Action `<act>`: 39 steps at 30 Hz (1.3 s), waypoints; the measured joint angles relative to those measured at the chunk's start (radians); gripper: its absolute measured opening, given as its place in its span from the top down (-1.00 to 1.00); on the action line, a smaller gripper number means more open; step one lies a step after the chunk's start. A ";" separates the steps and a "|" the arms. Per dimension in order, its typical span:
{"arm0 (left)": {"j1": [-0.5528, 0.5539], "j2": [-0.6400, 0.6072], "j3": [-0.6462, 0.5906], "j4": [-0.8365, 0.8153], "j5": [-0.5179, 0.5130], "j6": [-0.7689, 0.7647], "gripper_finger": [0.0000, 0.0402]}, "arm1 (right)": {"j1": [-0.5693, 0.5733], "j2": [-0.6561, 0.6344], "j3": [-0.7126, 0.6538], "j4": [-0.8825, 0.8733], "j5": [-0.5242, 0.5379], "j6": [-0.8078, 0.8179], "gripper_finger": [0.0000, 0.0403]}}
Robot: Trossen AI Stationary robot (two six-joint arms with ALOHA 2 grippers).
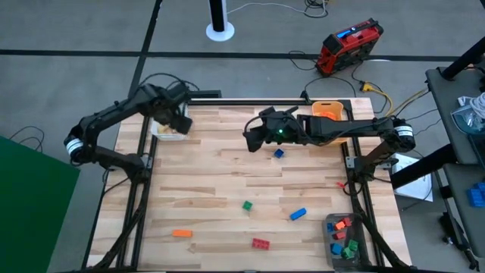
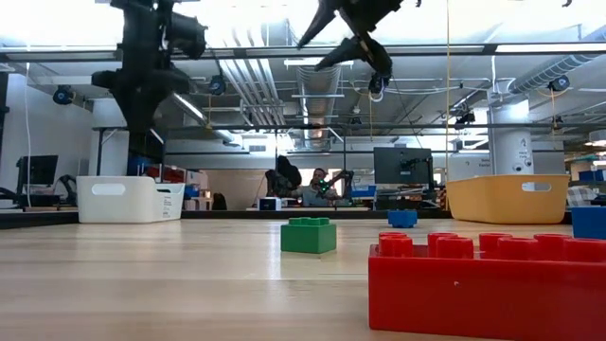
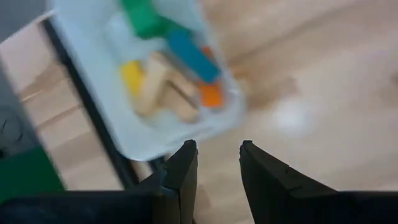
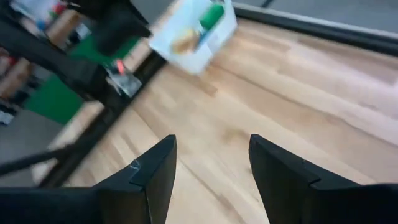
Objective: Sort blocks by size
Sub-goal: Put the big orange block into the white bin
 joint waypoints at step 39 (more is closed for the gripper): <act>-1.527 0.163 -0.002 0.320 0.168 -0.422 0.31 | 0.170 -0.059 -0.001 -0.380 0.032 -0.029 0.11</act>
